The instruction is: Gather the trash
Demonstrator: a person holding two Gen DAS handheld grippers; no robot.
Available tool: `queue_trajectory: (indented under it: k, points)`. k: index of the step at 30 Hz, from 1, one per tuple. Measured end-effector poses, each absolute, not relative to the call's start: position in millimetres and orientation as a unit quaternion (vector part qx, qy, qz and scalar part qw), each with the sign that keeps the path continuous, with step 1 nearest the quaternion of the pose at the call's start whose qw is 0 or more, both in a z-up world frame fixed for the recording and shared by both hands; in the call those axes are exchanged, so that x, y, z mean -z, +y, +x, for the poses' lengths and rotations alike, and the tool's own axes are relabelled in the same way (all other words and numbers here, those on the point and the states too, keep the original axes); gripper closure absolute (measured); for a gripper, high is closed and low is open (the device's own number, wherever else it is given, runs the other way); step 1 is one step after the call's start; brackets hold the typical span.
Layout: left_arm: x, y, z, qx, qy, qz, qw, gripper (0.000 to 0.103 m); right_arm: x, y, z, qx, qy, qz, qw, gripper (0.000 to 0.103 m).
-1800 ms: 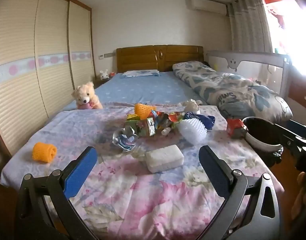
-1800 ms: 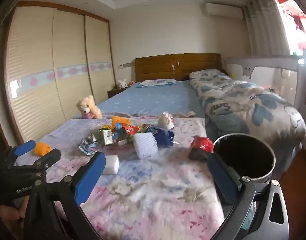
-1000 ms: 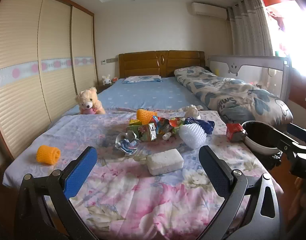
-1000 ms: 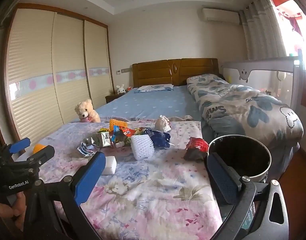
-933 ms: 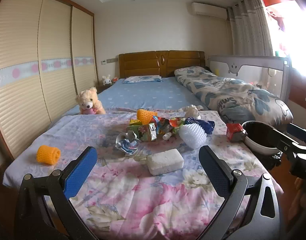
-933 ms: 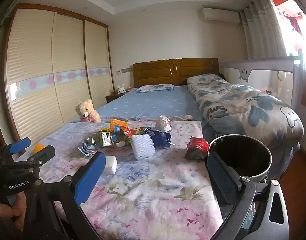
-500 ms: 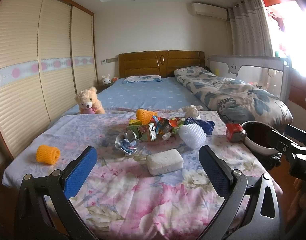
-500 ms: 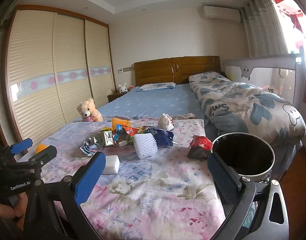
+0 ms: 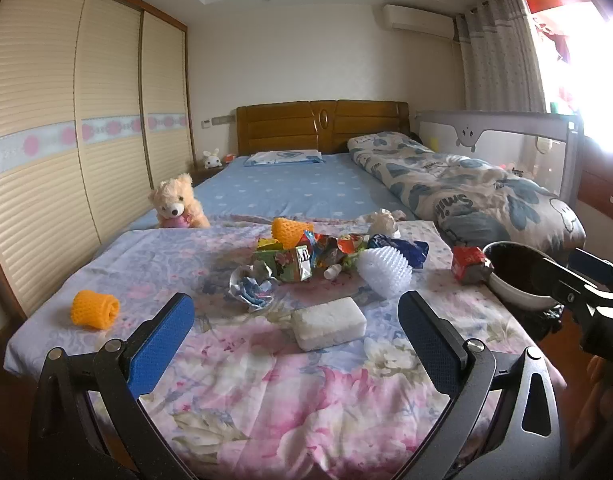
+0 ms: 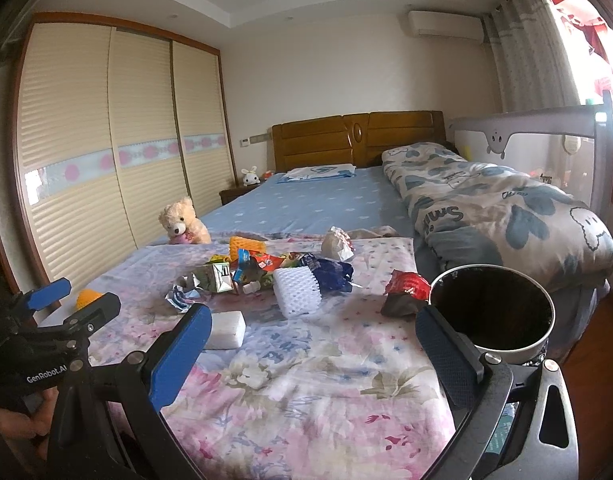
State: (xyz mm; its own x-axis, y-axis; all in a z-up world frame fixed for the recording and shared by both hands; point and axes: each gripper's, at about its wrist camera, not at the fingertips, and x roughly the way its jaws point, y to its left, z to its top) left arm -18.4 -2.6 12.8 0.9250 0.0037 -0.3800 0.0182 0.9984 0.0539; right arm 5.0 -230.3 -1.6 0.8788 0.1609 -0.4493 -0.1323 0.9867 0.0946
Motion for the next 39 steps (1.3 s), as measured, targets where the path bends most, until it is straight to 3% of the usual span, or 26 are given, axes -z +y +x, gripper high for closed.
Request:
queue_trajectory:
  k: [18,33,39]
  points:
    - [-8,-1,-17,0.012,0.202,0.017,0.979,0.0,5,-226,7,-0.083,0.24,0.037,0.967,0.001]
    - [13,13,13,0.022,0.245,0.027,0.969,0.0,16,-228,39,-0.117,0.293,0.059,0.947,0.001]
    - [30,15,39,0.051,0.274,0.05,0.959,0.001,34,-226,68,-0.125,0.335,0.069,0.931,0.009]
